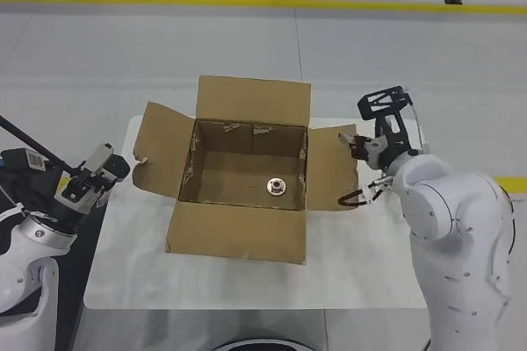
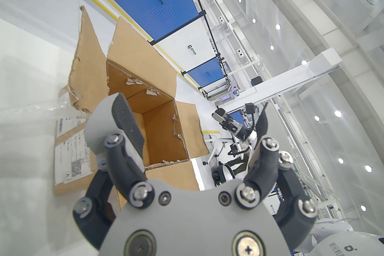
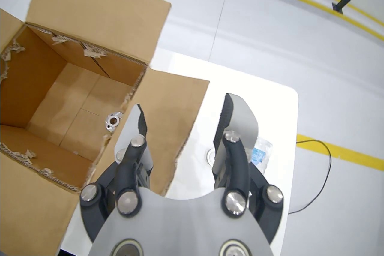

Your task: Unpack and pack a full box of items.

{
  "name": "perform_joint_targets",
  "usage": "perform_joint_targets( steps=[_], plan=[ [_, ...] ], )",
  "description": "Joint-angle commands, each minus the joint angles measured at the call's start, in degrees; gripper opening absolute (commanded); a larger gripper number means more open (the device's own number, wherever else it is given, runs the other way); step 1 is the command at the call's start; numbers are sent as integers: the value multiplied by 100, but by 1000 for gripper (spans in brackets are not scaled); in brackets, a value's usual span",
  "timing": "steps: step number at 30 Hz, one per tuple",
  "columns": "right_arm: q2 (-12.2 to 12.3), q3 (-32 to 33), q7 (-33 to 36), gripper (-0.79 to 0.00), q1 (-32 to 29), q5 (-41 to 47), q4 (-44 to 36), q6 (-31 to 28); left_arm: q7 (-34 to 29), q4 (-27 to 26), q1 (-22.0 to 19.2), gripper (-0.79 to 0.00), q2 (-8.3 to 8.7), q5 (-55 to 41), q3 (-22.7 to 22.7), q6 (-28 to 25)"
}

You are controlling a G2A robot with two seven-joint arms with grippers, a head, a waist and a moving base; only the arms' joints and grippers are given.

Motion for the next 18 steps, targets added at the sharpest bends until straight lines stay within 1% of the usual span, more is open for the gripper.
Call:
perform_joint_targets(
  steps=[1, 3, 6, 14, 18],
  plan=[
    [-19, -176, -132, 0, 82, 30, -86, 13, 0, 0, 0, 0, 0, 0, 0, 0],
    [-42, -377, -201, 0, 194, 209, -76, -107, 0, 0, 0, 0, 0, 0, 0, 0],
    [-84, -690, -122, 0, 489, 517, 183, -289, 0, 0, 0, 0, 0, 0, 0, 0],
    [-315, -1710, 9, 0, 1564, 1000, 1465, -65, 0, 0, 0, 0, 0, 0, 0, 0],
    [-464, -2185, 263, 0, 2103, 1493, 2150, -152, 0, 0, 0, 0, 0, 0, 0, 0]
  ],
)
